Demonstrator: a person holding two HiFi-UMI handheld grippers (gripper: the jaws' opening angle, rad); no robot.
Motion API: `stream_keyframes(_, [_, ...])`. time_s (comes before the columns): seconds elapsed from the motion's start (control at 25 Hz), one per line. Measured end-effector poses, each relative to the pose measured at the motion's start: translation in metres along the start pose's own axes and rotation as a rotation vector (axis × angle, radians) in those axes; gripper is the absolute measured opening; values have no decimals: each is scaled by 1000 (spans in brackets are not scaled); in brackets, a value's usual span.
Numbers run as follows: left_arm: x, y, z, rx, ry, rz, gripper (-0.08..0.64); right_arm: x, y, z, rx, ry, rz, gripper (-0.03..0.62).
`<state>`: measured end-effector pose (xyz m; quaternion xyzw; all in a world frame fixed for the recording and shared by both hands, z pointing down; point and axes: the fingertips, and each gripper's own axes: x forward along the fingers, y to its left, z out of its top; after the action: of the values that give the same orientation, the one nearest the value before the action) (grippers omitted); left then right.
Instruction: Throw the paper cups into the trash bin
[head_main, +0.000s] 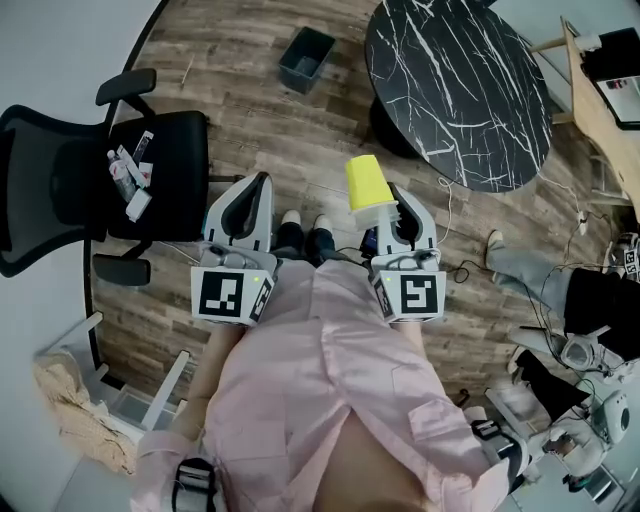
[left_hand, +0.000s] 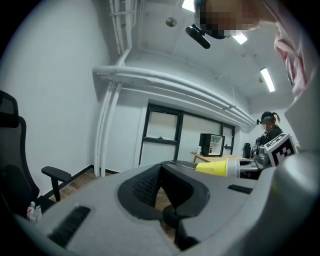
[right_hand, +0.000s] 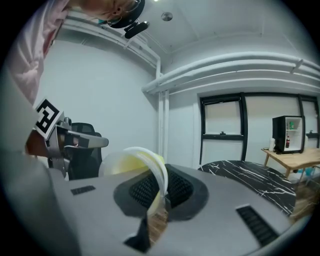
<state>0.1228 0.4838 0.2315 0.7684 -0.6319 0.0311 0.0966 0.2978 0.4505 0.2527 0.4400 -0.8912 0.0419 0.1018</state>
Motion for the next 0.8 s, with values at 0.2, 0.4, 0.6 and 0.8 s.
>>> stream_keyframes(0.2, [4,-9,2,1,-4,14,15,-4,-9,3,5,-25,20,40])
stream_keyframes(0.4, [9,-24,1,-3,-13,32,15,-8,-26,2,16,-39,34,40])
stream_keyframes(0.6, [5,-38,-9,-28,-13,65,15,-17,-42,-7,24,-34,43,40])
stream_keyframes(0.8, [3,-40,-16,-43,-3,87,15,-22,-47,-12,84,-33,83,40])
